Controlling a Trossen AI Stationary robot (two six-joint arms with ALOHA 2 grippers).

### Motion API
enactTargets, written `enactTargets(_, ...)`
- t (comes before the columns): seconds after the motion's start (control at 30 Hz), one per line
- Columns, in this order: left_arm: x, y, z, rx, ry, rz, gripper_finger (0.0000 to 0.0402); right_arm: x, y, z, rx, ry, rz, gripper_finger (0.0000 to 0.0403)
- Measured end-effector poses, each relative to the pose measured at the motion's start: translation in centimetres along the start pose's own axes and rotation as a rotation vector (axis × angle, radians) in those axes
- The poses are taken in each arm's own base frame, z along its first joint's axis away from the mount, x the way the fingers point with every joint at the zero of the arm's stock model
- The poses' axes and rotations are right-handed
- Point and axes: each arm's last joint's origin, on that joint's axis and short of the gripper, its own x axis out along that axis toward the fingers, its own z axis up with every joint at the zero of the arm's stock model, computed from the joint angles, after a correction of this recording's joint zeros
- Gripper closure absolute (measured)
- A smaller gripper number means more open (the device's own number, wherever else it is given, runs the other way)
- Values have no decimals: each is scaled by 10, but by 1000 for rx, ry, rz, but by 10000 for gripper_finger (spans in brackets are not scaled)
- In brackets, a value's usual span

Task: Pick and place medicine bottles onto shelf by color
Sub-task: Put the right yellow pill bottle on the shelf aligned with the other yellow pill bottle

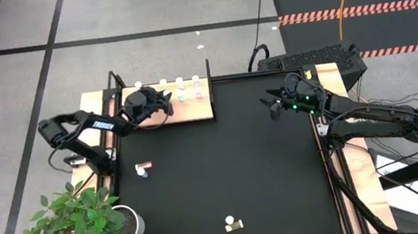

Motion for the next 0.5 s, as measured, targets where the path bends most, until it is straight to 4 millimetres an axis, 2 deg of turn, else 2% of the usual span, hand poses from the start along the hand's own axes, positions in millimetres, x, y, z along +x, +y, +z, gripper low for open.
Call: enactTargets(0.5,-5,7,3,15,36,46,259,0,0,0,0,0,0,163)
